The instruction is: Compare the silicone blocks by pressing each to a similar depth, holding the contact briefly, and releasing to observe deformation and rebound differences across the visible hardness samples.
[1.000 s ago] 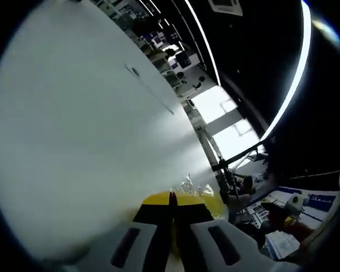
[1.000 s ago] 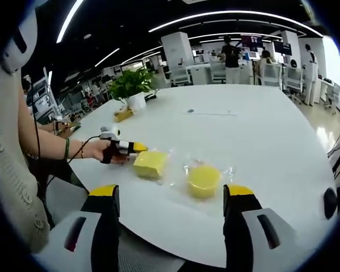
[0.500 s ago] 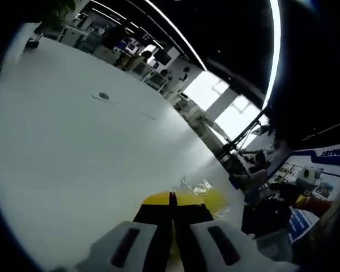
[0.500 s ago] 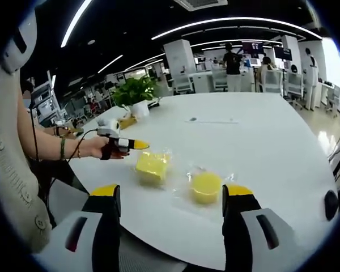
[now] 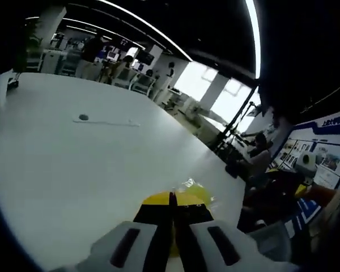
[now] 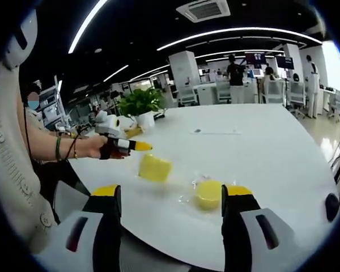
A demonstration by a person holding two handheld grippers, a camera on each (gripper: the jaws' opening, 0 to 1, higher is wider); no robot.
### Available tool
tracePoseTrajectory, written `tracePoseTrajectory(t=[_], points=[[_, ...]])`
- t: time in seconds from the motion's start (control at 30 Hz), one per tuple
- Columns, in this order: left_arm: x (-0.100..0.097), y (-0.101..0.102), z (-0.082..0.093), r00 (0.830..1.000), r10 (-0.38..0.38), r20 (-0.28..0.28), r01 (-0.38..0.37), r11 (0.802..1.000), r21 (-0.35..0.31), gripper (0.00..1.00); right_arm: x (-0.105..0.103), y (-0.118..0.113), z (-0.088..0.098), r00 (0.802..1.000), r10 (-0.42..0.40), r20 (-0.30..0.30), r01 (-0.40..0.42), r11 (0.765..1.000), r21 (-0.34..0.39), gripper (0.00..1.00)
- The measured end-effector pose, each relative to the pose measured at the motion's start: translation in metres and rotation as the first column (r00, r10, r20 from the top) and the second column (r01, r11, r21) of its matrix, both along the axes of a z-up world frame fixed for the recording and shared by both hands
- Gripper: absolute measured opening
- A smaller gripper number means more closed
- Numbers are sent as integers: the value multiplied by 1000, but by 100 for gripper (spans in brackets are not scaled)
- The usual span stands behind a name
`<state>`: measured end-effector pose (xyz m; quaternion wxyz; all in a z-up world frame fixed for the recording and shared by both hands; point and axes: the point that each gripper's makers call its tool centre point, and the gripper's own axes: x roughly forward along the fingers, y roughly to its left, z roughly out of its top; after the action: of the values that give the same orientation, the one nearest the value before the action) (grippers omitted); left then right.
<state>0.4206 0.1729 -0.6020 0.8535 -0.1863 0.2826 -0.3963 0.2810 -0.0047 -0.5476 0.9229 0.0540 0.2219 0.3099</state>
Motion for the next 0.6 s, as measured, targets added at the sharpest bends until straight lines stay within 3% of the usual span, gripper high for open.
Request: tracePoseTrajectory(t=[0.13,0.23,0.37,0.47,0.6], points=[[-1,-1,11,1000,16,19,-15,1000,-10,0,-7,-2,9,1000,14,24,-14,1000,-1,67],[-1,0,17,999,41,-20,-42,998,-40,0,-9,-3,19,999,19,50,-20,1000,9,68],[-8,0,39,999,23,28,-22,999,-31,0,-11,-2,30,994,60,88,-58,998,-21,69],[-13,-1,59,997,15,73,-13,999,-29,0,-13,-1,35,992,98,77,-96,995,-27,67],[-20,-1,85,995,12,97,-8,999,-39,0,-10,2,48,981,165,105,-158,985,-70,67]])
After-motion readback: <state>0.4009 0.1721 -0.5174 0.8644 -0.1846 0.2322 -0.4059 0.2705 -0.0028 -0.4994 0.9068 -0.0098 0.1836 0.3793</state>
